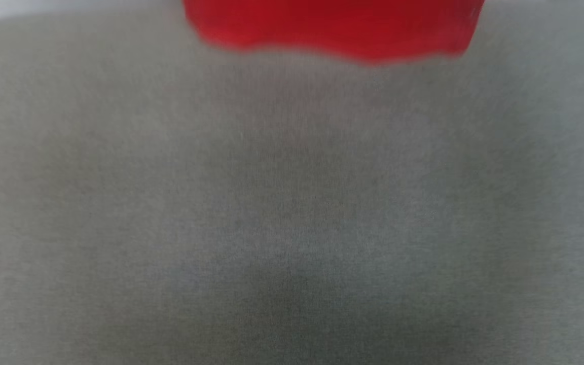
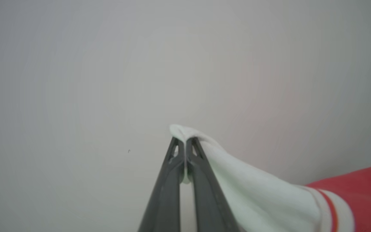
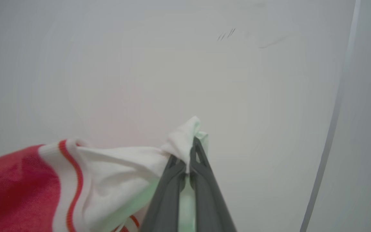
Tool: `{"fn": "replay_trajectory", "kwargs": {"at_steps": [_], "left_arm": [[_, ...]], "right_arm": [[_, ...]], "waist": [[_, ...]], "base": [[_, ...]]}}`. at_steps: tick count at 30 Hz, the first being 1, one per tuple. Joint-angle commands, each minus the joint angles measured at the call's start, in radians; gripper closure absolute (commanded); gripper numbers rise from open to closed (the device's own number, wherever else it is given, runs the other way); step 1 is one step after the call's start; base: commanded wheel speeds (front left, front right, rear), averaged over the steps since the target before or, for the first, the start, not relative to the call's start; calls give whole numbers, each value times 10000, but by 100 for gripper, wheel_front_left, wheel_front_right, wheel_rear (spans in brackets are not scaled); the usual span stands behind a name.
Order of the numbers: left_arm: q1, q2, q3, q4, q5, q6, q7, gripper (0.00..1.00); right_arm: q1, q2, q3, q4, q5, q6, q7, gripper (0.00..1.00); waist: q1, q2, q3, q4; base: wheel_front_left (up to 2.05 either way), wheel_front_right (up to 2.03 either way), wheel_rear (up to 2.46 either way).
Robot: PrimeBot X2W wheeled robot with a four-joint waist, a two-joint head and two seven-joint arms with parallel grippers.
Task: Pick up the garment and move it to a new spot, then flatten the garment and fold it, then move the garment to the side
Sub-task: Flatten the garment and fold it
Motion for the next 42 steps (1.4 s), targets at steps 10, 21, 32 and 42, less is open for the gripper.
{"fn": "replay_trajectory", "kwargs": {"at_steps": [10,21,32,42], "left_arm": [[-1251,-633,-111,1043,780,132,-2854,100],[1202,-1068,-681,2710,45,-1108,-2282,100],[5695,52,-1074,699,-1081,-1295,205,100],[10557,2499,-603,-5413,-2335,1157,2511,100]], "right_arm": [[-1164,103,-223,736,-2159,-12,-1525,100],[1293,2,1608,2131,-380,-14,-1305,100],[5330,-1998,4413,-545,3850,-14,1775,100],[8903,-4121,4200,-3838,5454,-14,4160,100]], "waist": [[0,0,2262,395],[0,0,1159,761],[0,0,-1058,699],[0,0,-1790,684]], "base": [[0,0,0],[0,0,0],[0,0,0],[0,0,0]]}}
